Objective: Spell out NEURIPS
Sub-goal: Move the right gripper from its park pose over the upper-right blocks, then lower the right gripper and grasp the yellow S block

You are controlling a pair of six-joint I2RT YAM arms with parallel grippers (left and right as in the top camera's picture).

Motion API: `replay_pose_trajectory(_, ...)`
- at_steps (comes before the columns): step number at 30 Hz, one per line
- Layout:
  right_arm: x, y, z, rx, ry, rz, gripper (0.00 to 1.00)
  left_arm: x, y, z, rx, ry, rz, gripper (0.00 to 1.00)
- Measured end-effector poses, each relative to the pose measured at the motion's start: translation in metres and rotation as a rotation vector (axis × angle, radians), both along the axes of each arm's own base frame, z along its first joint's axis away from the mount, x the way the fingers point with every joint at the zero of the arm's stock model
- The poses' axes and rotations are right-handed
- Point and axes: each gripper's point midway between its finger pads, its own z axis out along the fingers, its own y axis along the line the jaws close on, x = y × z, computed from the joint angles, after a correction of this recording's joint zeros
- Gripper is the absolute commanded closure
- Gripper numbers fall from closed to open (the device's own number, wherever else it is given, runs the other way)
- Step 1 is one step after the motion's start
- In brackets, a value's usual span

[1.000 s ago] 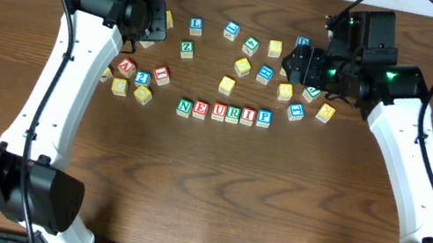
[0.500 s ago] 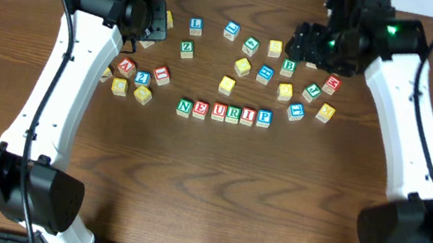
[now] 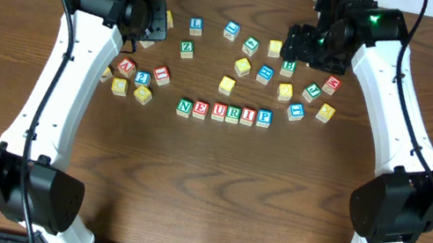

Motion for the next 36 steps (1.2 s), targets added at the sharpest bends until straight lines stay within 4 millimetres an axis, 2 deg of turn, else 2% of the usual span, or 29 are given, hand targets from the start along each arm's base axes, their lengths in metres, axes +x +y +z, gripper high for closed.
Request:
replay_pose_trajectory(14, 0.000, 0.000, 0.000, -0.003, -0.001, -0.002, 0.18, 0.000, 0.000, 0.000, 0.000, 0.000, 0.000, 0.64)
replay_pose_trajectory(21, 0.007, 0.006, 0.003, 0.016, -0.024, -0.035, 0.27, 0.000, 0.004, -0.001, 0.006, 0.002, 0.009, 0.64)
replay_pose_trajectory(25, 0.013, 0.033, 0.003, 0.037, -0.060, -0.021, 0.27, 0.002, 0.024, -0.001, 0.018, 0.000, 0.057, 0.64)
replay_pose_trajectory(28, 0.011, 0.067, -0.010, 0.055, -0.052, 0.010, 0.30, 0.003, 0.047, -0.001, 0.024, 0.001, 0.111, 0.64)
replay_pose_trajectory(32, 0.005, 0.110, -0.047, 0.058, -0.004, 0.035, 0.33, 0.002, 0.069, -0.001, 0.028, 0.005, 0.161, 0.64)
replay_pose_trajectory(36, -0.004, 0.131, -0.085, 0.015, 0.054, 0.013, 0.38, 0.001, 0.075, -0.001, 0.028, 0.006, 0.175, 0.64)
